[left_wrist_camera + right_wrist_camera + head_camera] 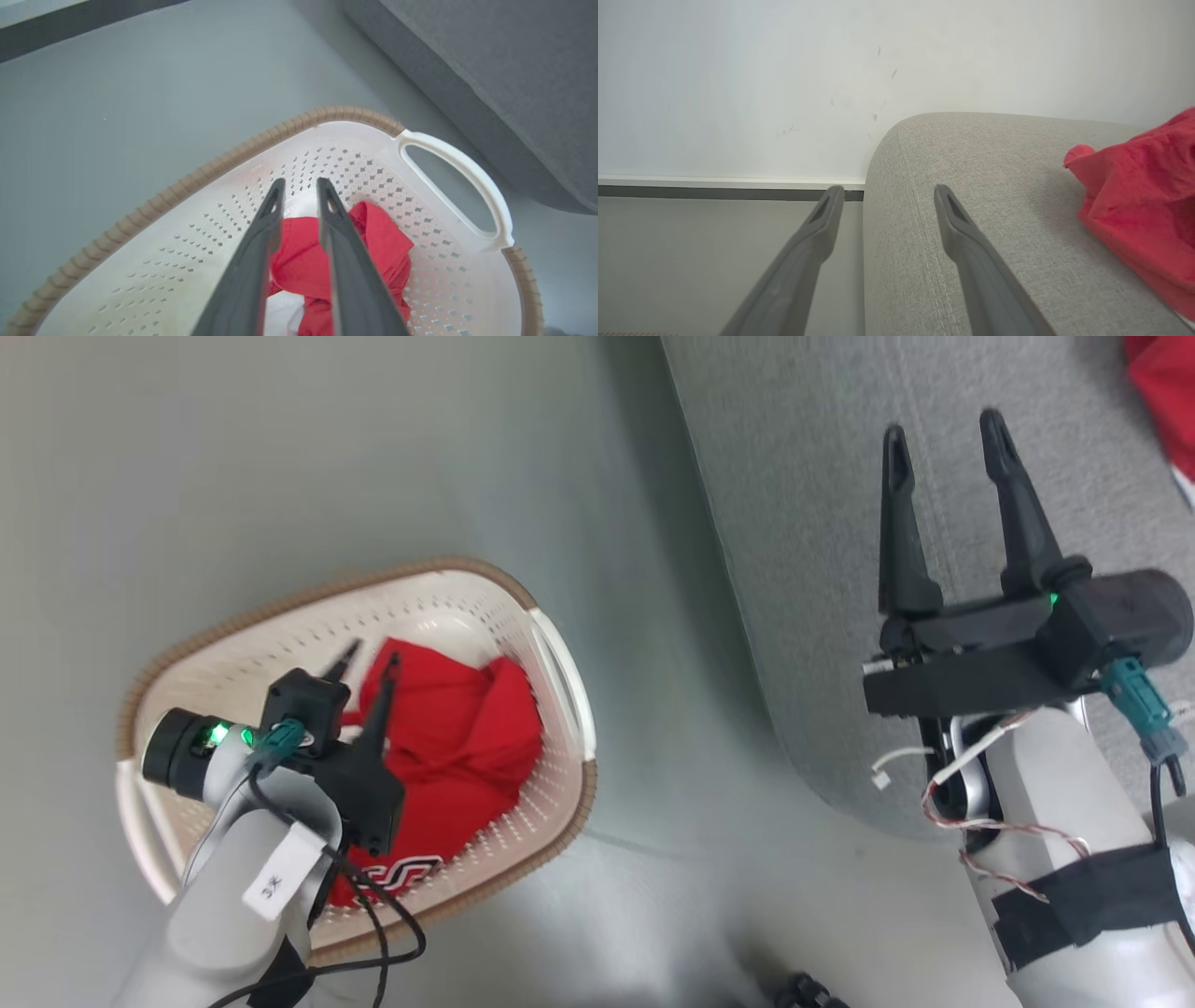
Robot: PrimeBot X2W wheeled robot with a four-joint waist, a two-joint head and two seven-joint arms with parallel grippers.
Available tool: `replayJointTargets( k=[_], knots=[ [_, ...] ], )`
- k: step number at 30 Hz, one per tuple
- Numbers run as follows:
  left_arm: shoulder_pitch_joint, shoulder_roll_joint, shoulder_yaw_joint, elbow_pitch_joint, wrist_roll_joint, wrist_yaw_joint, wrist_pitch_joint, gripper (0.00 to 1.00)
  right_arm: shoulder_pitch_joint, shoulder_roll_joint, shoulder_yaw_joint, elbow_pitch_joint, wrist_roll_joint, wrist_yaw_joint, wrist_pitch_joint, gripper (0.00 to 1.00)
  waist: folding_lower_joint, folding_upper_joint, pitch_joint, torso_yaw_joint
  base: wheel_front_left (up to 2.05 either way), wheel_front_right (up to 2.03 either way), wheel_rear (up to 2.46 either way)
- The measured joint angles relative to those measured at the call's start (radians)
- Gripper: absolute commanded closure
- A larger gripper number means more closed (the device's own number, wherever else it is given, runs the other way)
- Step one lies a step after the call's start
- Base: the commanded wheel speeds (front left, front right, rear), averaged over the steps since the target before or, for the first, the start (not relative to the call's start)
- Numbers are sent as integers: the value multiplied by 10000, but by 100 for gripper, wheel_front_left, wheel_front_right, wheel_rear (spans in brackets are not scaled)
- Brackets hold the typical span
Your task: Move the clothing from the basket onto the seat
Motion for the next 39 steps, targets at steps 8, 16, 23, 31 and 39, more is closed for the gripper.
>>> replayJointTargets(
  k=[8,16,23,31,39],
  knots=[
    [338,-150,550,-454,-493,178,-483,0,721,-75,-54,270,-10,42,0,0,0,0,-1131,409,0,0,0],
    [1198,-169,1133,-1233,-834,385,-546,0,1613,-117,-86,476,-10,86,2,0,-1,-1,-2468,774,0,0,0],
    [2184,-169,1613,-2215,-1160,631,-548,0,2421,-228,-161,543,-10,88,2,0,0,-1,-3525,985,0,0,0],
    [3424,-245,1998,-3219,-1250,922,-548,0,3202,-293,-165,508,-8,132,2,0,0,-1,-4581,1164,0,0,0],
    [4947,-261,2401,-4019,-1281,1221,-548,0,4181,-385,-134,397,8,192,2,0,0,-1,-5789,1324,0,0,0]
  ],
)
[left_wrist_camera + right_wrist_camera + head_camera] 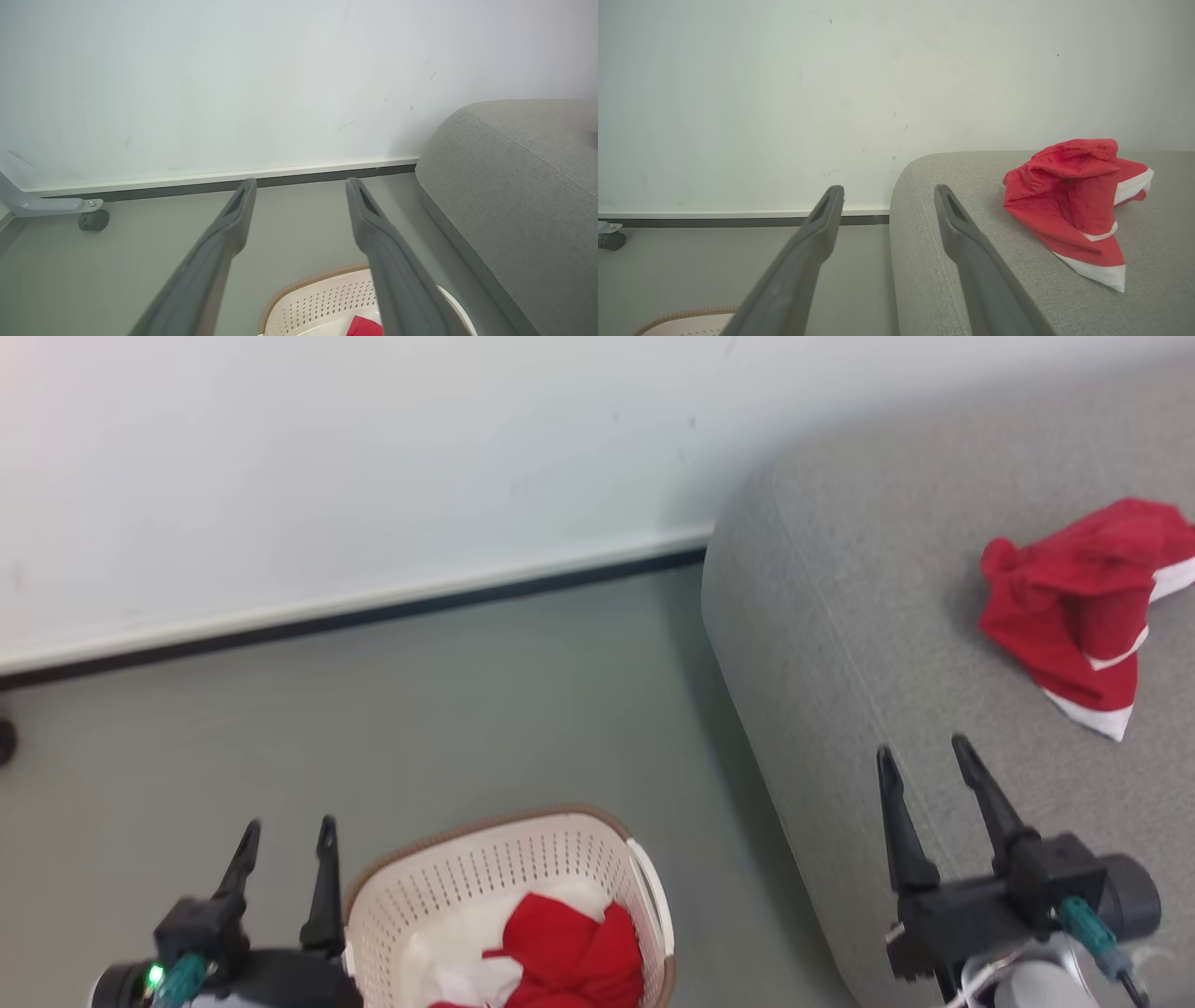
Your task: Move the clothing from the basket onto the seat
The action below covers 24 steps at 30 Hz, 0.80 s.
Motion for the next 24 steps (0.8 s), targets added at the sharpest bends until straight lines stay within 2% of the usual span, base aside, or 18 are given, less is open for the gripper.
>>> replayJointTargets(
  k=[13,24],
  knots=[
    [1866,-19,466,-1471,-2,274,0,0,1410,-320,-77,-669,88,44,2,0,0,0,-1613,200,0,0,0],
    [2269,-12,518,-2389,38,353,0,0,1696,-522,-236,-1183,163,71,2,0,1,2,-1704,406,0,0,0]
  ],
)
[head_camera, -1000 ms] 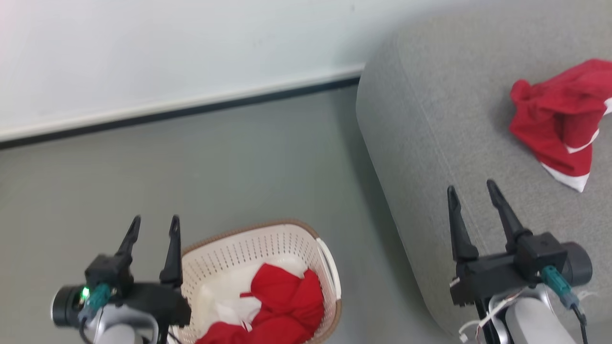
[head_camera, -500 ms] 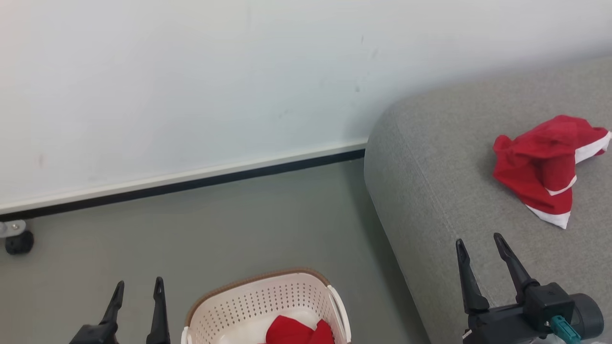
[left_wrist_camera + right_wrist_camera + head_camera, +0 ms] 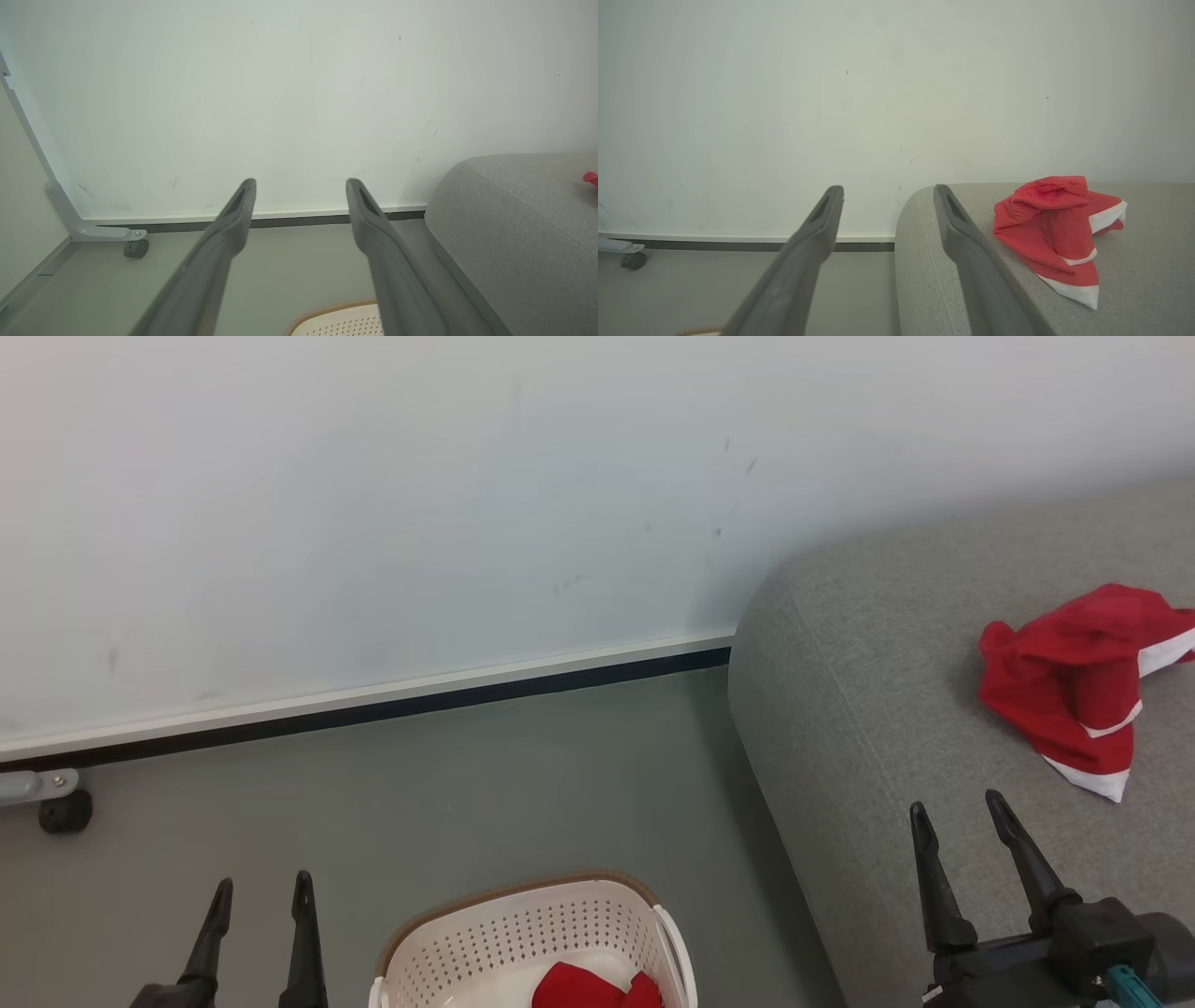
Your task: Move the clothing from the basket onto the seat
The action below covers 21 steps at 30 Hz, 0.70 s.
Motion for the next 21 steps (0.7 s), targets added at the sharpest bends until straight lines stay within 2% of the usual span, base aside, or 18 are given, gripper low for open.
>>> replayJointTargets(
  k=[15,21],
  knots=[
    [-25,201,157,-616,98,38,0,0,-173,48,-12,-552,0,-15,48,0,0,0,619,207,0,0,0],
    [-554,328,-167,-637,257,-86,205,0,-570,42,-105,-813,0,-63,90,0,1,0,1170,225,0,0,0]
  ],
)
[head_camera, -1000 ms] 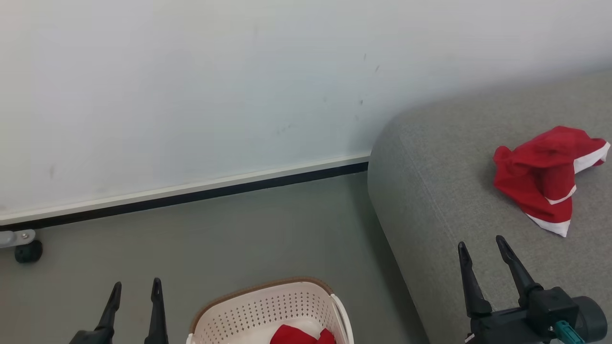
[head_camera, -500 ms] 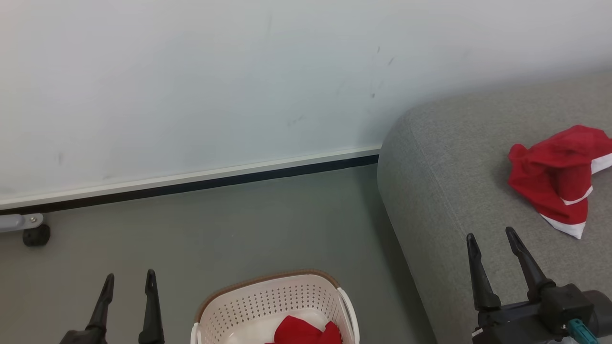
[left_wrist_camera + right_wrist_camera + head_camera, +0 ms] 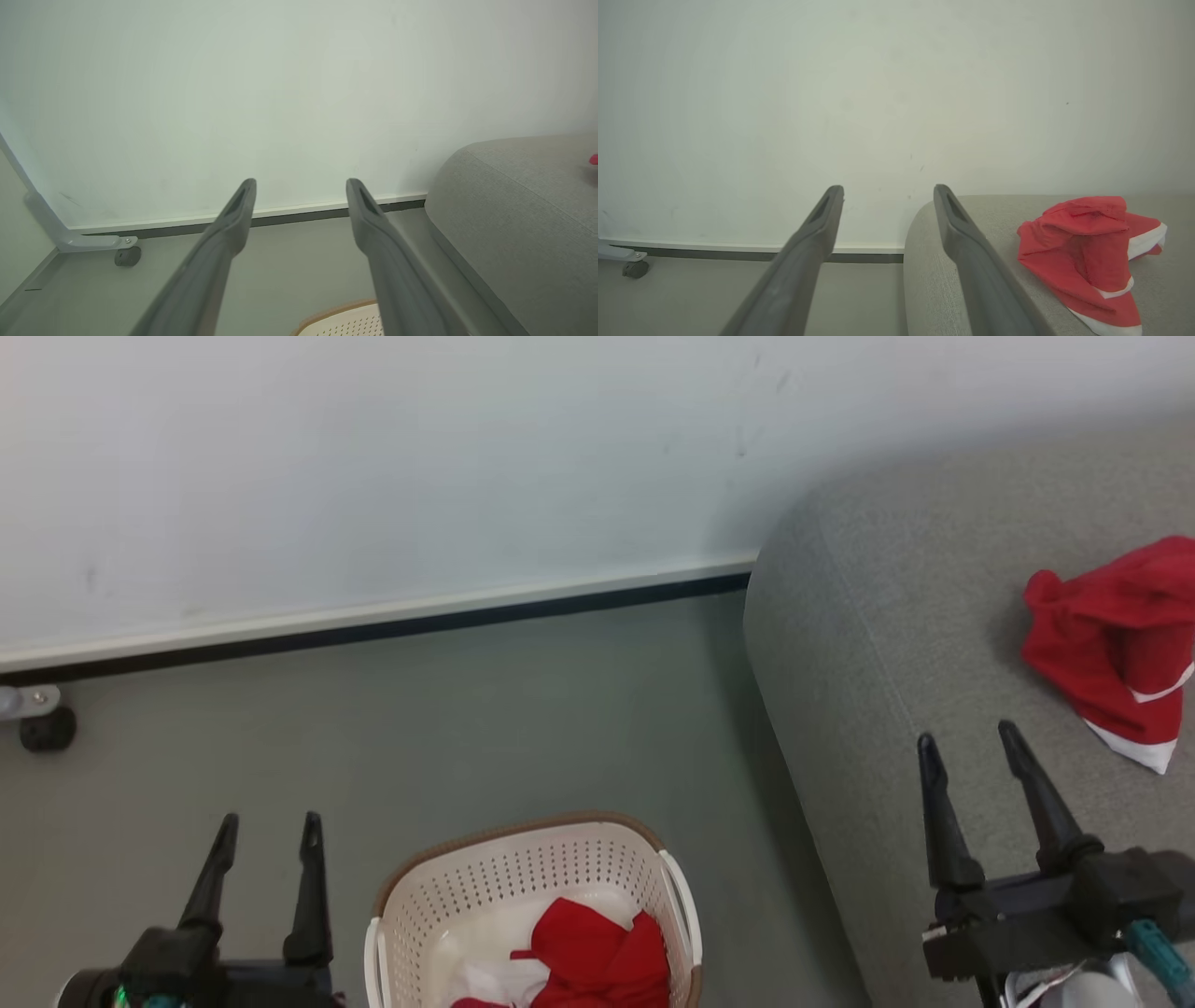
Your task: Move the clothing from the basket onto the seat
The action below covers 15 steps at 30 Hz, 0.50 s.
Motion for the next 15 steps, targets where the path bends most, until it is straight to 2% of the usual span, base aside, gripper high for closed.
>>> replayJointTargets(
  k=[15],
  knots=[
    [-1930,159,-1666,1971,976,-899,1394,0,-2025,52,-111,-161,-38,-27,186,0,1,1,2148,-30,0,0,0]
  ],
)
